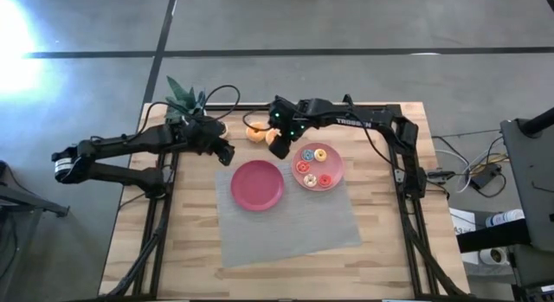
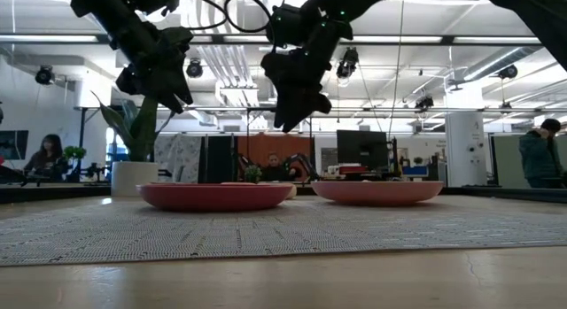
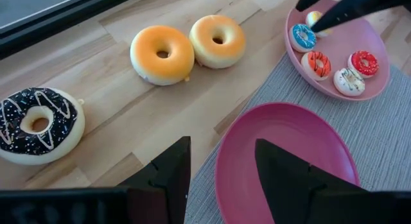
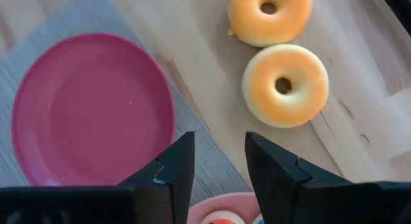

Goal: Pick & Place donuts
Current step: Put the big pink donut on the pink plate

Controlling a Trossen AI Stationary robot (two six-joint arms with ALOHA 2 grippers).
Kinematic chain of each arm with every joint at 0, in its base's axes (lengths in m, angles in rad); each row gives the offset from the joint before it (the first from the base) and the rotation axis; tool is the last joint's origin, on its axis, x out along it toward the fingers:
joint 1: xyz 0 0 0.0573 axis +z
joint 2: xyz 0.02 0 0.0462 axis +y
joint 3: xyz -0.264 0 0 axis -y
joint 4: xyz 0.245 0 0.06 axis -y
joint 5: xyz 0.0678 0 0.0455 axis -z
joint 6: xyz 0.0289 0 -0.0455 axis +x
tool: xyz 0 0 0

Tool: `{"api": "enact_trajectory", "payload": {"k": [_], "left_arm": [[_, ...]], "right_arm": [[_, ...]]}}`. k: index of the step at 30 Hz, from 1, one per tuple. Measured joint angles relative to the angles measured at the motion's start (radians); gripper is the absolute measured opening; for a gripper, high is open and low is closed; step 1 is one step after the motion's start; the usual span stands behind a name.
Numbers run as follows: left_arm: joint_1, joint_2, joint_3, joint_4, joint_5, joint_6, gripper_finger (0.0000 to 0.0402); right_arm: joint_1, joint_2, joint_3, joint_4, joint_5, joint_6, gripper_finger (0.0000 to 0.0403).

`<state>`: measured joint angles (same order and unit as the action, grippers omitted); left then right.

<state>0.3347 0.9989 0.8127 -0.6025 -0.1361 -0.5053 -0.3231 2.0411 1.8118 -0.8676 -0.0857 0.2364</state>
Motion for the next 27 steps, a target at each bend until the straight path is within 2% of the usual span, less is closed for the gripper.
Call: {"api": "enact_trajectory", "payload": {"k": [4, 15, 19, 21, 24, 27], "left_arm": [[0.0, 0.0, 0.0, 0.0, 0.0, 0.0, 0.0147], [0.0, 0.0, 0.0, 0.0, 0.0, 0.0, 0.0147], [0.0, 0.0, 0.0, 0.0, 0.0, 0.0, 0.0147], [0.0, 0.0, 0.0, 0.0, 0.0, 0.0, 0.0147], [0.0, 0.0, 0.0, 0.002, 0.0, -0.002, 0.0147], [0.0, 0.0, 0.0, 0.021, 0.012, -0.083, 0.0147]], "right_arm": [[0.021, 0.0, 0.0, 0.008, 0.001, -0.073, 0.0125], [0.038, 0.004, -0.01, 0.021, 0.003, -0.399, 0.0121], [0.023, 0.012, -0.036, 0.079, 0.003, -0.496, 0.0123], [0.006, 0.031, -0.037, 0.097, 0.004, -0.476, 0.0122], [-0.023, 0.07, -0.035, 0.097, -0.009, -0.342, 0.0123], [-0.042, 0.092, -0.035, 0.094, -0.023, -0.213, 0.0123]]}}
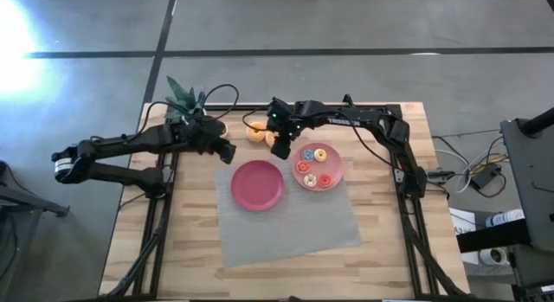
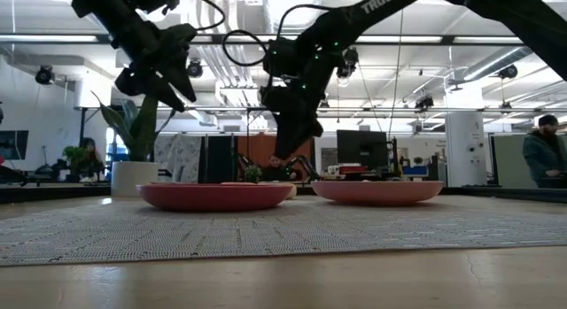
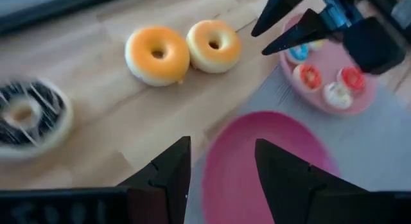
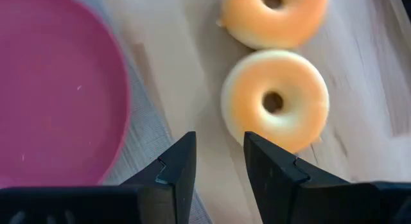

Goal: Pick & Place donuts
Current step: Put the big pink donut on the pink plate

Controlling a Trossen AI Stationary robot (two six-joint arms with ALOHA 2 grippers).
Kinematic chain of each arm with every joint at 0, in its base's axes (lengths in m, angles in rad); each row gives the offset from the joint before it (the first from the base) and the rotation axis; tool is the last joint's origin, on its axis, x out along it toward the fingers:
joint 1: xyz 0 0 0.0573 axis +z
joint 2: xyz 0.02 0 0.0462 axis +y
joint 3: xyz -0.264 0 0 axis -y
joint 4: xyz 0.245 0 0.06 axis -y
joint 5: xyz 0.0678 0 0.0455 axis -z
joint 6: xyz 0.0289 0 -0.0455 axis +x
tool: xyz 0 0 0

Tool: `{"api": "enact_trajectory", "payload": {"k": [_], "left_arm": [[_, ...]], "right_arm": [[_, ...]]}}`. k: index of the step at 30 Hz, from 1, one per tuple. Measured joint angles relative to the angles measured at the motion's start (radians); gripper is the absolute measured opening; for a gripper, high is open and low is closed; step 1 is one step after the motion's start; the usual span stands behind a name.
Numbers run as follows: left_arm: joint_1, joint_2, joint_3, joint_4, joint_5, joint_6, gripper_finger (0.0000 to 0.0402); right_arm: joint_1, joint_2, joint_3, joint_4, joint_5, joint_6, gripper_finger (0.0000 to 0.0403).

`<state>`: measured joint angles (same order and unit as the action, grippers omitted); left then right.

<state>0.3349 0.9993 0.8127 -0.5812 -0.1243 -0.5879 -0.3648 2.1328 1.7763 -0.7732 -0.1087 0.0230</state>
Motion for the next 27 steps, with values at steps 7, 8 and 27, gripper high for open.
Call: {"api": "enact_trajectory", "payload": {"k": [7, 8, 27], "left_arm": [[-0.001, 0.0, 0.0, 0.005, 0.085, -0.347, 0.0147], [0.0, 0.0, 0.0, 0.006, 0.102, -0.36, 0.0147], [-0.009, -0.283, 0.0, 0.013, 0.112, -0.168, 0.0147]], "right_arm": [[-0.001, -0.009, 0.003, -0.004, 0.003, 0.013, 0.0123], [-0.002, -0.011, 0.003, -0.004, 0.002, 0.014, 0.0125], [-0.019, 0.045, 0.002, -0.004, -0.001, -0.153, 0.021]]}}
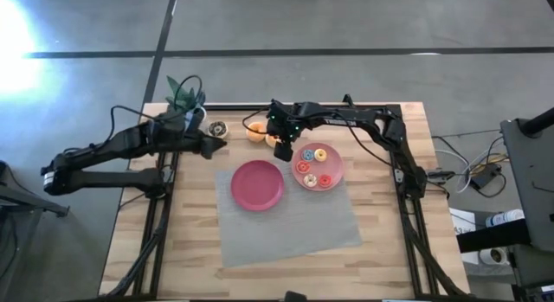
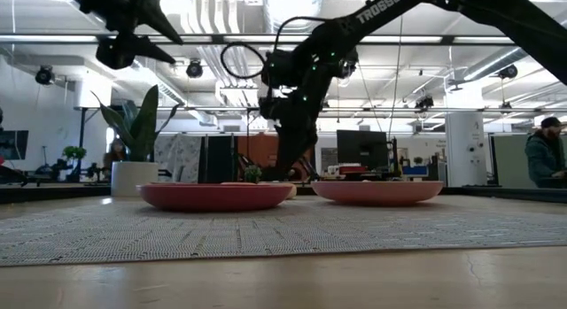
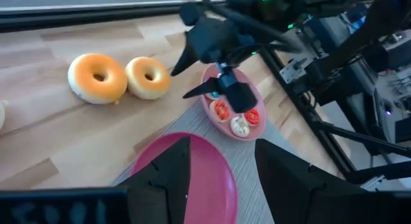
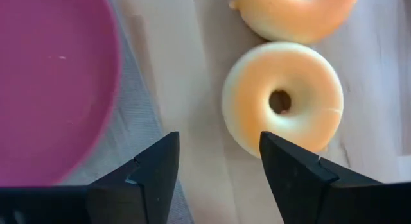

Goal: Pick & Place donuts
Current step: Put the big pink donut on the pink plate

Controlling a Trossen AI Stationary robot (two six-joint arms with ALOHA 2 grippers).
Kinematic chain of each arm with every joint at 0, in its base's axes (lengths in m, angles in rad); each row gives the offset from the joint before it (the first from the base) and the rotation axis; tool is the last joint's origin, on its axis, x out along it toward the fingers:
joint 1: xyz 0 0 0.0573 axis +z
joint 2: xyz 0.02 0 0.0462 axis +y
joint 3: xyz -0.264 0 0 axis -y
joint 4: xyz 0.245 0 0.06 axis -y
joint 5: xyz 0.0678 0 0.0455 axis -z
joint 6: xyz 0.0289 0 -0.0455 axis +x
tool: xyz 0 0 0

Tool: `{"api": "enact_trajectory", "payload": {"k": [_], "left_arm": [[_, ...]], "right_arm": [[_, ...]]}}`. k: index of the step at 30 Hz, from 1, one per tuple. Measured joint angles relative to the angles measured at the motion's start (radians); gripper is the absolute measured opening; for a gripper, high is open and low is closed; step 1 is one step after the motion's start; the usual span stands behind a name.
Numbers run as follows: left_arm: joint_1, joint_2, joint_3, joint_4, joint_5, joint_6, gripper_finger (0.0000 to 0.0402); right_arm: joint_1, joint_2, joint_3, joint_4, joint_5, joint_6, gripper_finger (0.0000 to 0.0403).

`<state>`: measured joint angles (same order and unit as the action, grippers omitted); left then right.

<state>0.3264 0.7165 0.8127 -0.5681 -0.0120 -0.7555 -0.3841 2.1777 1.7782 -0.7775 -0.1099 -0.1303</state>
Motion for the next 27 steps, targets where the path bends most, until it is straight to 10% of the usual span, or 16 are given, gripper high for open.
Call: {"api": "enact_trajectory", "payload": {"k": [27], "left_arm": [[0.0, 0.013, 0.0, -0.001, 0.0, -0.012, 0.0147]], "right_arm": [[-0.005, 0.071, 0.0, 0.068, 0.039, -0.072, 0.0205]]}}
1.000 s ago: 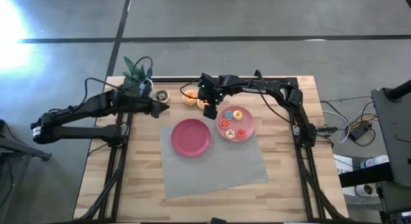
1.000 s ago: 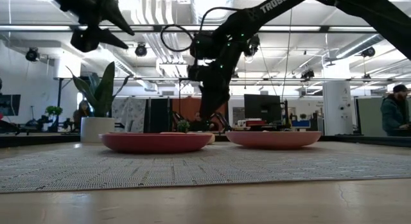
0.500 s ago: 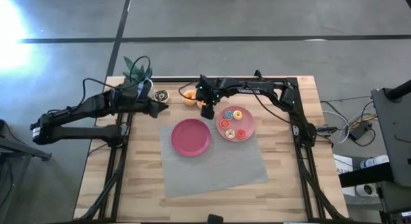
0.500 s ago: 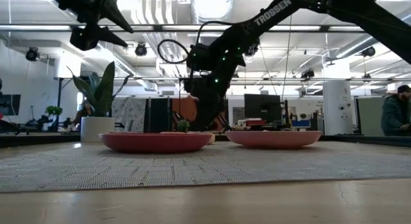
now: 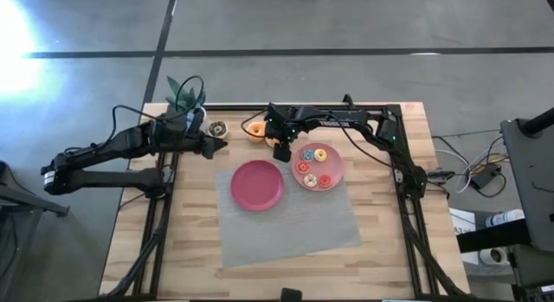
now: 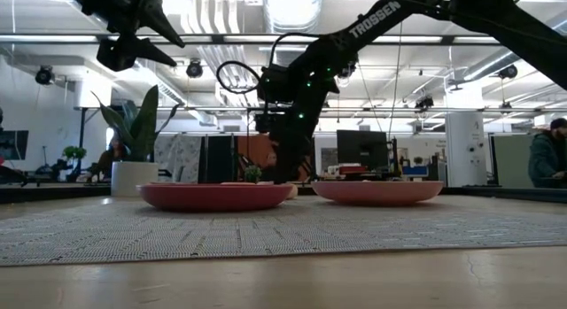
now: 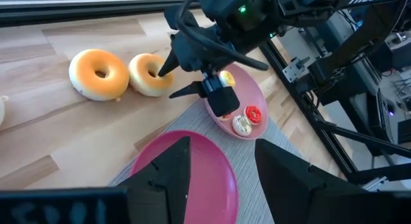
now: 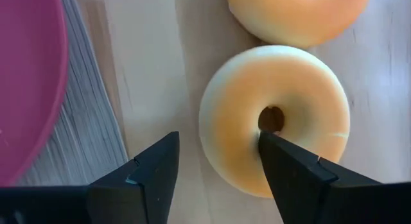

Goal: Pick & Place donuts
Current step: Put the big pink donut on the pink plate

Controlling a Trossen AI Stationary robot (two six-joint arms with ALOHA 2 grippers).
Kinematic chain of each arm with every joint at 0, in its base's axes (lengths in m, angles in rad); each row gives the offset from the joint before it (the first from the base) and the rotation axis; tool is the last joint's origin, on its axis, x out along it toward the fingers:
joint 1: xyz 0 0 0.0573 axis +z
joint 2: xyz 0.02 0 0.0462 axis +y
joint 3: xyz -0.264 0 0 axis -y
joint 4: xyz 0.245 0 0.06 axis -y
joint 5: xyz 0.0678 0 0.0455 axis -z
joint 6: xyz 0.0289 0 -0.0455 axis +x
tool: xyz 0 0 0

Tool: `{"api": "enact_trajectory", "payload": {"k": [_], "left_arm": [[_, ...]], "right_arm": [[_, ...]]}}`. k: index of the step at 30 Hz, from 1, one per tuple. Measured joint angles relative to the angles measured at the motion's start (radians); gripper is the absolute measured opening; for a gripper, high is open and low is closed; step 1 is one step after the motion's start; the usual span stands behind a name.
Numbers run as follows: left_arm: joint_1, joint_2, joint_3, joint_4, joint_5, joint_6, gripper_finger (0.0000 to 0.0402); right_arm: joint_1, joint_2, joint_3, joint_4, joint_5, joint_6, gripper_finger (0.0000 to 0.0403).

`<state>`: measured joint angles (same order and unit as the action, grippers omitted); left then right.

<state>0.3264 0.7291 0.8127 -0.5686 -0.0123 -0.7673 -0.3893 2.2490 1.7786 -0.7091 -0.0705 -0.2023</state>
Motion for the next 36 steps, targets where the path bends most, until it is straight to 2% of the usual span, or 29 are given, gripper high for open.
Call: {"api": "enact_trajectory", "payload": {"k": [9, 20, 23, 26, 30, 36], "left_arm": [[0.0, 0.0, 0.0, 0.0, -0.006, -0.004, 0.0147], [0.001, 0.0, 0.0, 0.0, -0.007, -0.018, 0.0147], [0.0, 0.0, 0.0, 0.001, -0.007, -0.018, 0.0147], [0.0, 0.0, 0.0, 0.001, -0.007, -0.018, 0.0147], [0.0, 0.0, 0.0, 0.001, -0.007, -0.018, 0.0147], [0.0, 0.001, 0.0, 0.001, -0.007, -0.017, 0.0147]], "right_arm": [[-0.001, 0.0, 0.0, -0.031, 0.028, -0.11, 0.015], [-0.013, 0.01, 0.016, -0.058, 0.069, -0.124, 0.0069], [-0.019, 0.01, 0.017, -0.065, 0.034, -0.058, 0.0041], [-0.038, 0.004, 0.016, -0.067, -0.058, 0.058, 0.0016], [-0.07, -0.042, 0.026, -0.051, -0.174, 0.243, 0.001], [-0.099, -0.174, 0.027, 0.106, -0.249, 0.49, 0.0009]]}}
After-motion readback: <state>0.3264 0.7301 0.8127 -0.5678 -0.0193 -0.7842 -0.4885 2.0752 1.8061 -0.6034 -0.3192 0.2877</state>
